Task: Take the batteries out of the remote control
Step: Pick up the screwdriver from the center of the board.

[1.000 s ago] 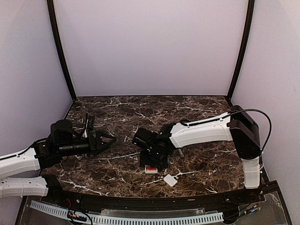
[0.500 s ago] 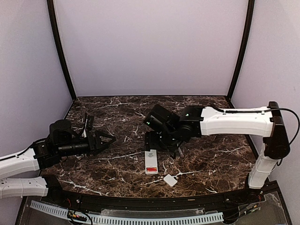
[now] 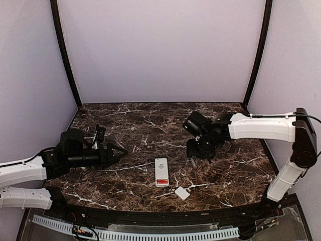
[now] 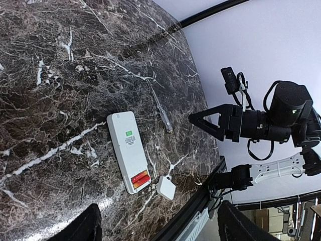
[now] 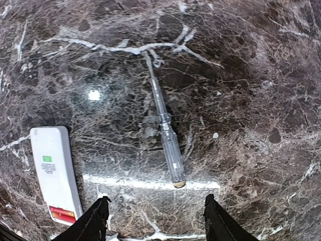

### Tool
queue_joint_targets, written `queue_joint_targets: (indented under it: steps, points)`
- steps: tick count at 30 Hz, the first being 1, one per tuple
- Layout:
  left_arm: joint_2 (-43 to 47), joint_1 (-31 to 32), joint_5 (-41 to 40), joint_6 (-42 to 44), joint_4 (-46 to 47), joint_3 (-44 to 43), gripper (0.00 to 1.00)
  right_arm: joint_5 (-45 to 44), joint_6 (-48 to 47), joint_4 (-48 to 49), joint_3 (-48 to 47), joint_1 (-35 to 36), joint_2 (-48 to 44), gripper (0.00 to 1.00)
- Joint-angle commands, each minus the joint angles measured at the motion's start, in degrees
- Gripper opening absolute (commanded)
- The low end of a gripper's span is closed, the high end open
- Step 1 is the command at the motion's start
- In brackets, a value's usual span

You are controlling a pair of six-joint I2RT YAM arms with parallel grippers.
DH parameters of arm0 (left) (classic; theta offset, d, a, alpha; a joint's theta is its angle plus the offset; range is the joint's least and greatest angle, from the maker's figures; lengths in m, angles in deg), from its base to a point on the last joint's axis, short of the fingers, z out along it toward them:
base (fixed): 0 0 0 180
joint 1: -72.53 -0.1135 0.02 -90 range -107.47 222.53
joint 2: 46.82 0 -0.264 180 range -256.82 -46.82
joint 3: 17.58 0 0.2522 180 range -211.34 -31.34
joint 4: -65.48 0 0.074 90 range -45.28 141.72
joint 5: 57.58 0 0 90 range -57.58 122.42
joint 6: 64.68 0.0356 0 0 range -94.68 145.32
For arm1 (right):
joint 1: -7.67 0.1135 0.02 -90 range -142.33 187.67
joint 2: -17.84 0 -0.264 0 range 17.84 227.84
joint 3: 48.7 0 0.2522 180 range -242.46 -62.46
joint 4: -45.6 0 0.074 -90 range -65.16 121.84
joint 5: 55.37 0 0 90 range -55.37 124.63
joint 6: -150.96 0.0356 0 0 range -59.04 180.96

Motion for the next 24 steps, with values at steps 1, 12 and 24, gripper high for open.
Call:
queue_joint_targets:
  steps: [1,12,24]
  points:
    - [-2.0,-0.3,1.2,0.7,1.1,-2.2,0.79,3.2,-3.5,2.4,2.4,-3.1,0.3,0.62]
    - [-4.5,-0.3,4.1,0.5,-8.2,-9.5,0.79,5.1,-5.4,-2.2,-1.0,-4.8,6.3,0.53]
    - [-2.7,-0.3,2.4,-2.0,-10.0,-9.2,0.79,7.2,-5.3,1.2,0.2,-4.9,10.7,0.44]
